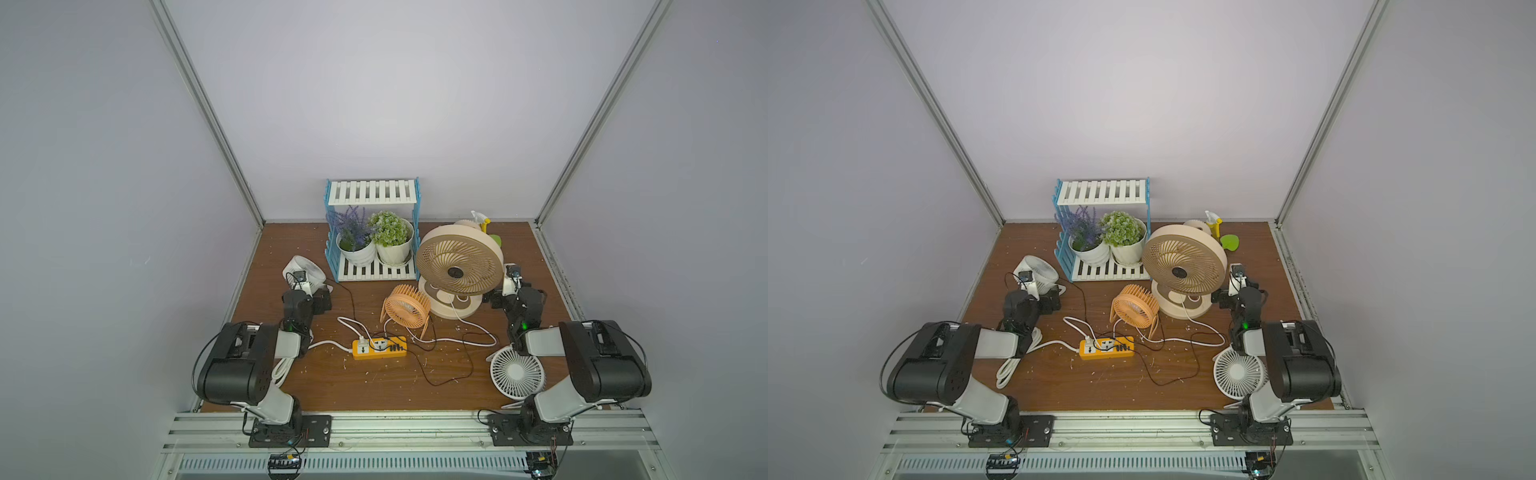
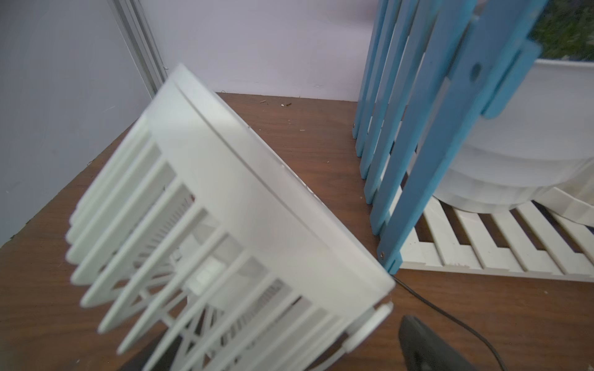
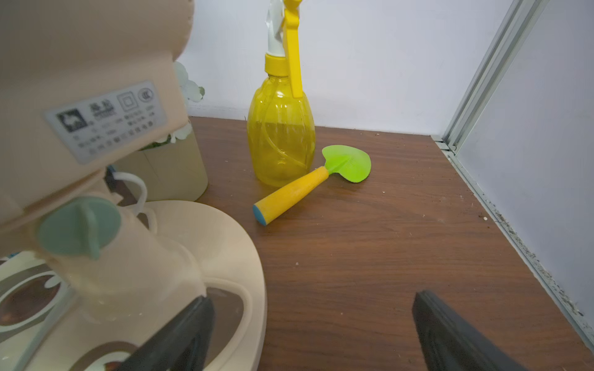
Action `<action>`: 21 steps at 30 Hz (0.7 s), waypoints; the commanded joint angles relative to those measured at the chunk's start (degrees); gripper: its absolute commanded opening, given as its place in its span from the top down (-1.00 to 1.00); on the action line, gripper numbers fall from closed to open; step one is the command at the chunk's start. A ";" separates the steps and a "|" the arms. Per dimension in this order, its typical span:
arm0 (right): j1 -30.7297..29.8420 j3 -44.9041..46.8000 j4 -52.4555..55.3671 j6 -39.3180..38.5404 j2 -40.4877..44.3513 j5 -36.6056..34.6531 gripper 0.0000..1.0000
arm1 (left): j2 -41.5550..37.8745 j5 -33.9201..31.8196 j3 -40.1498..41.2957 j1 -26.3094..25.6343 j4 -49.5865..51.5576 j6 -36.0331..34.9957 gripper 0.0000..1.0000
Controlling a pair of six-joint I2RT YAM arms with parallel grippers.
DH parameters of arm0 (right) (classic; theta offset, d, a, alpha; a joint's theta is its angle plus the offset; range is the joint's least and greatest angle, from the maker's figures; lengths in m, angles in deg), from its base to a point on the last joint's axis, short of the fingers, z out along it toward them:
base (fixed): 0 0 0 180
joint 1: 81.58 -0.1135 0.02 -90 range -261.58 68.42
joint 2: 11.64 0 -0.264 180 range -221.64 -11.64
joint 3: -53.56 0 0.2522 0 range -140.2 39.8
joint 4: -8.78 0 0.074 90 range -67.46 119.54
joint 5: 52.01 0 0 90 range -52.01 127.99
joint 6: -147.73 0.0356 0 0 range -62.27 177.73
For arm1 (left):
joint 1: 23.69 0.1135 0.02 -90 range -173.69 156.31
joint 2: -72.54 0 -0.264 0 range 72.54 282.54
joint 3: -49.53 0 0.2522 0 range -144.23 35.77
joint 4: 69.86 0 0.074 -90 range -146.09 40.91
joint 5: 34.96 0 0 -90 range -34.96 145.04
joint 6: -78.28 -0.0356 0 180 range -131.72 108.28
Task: Unplug the desk fan from the power strip
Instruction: Remove the plug from the socket.
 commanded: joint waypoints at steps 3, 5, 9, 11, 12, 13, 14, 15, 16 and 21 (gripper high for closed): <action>-0.29 -0.34 0.54 -0.16 0.46 -0.36 -0.98 | -0.13 -0.10 -0.96 -0.55 0.17 -0.84 -0.98; -0.33 -0.34 0.50 -0.17 0.47 -0.36 -0.98 | -0.13 -0.10 -0.86 -0.51 0.17 -0.86 -0.98; -0.36 -0.50 0.80 -0.24 0.47 -0.45 -0.98 | -0.13 -0.10 -0.91 -0.51 0.17 -0.81 -0.98; -0.34 -0.44 0.74 -0.28 0.46 -0.45 -0.98 | -0.06 0.21 -0.99 -0.33 0.25 -0.81 -0.98; -0.36 -0.43 0.77 -0.26 0.48 -0.45 -0.98 | -0.11 0.59 -0.99 -0.19 0.26 -0.74 -0.98; -0.32 -0.50 0.74 -0.30 0.51 -0.49 -0.98 | -0.08 0.60 -0.98 -0.17 0.26 -0.76 -0.98; -0.36 -0.51 0.86 -0.26 0.51 -0.53 -0.98 | -0.12 0.60 -0.99 -0.17 0.26 -0.73 -0.98; -0.36 -0.52 0.83 -0.27 0.46 -0.54 -0.98 | -0.13 0.60 -1.00 -0.20 0.30 -0.79 -0.98; -0.36 -0.33 0.73 -0.26 0.46 -0.47 -0.98 | -0.13 0.59 -0.98 -0.16 0.26 -0.74 -0.98; -0.34 5.41 -2.51 -1.83 9.84 3.81 -0.98 | -3.68 -1.62 0.13 0.25 0.47 0.61 -0.98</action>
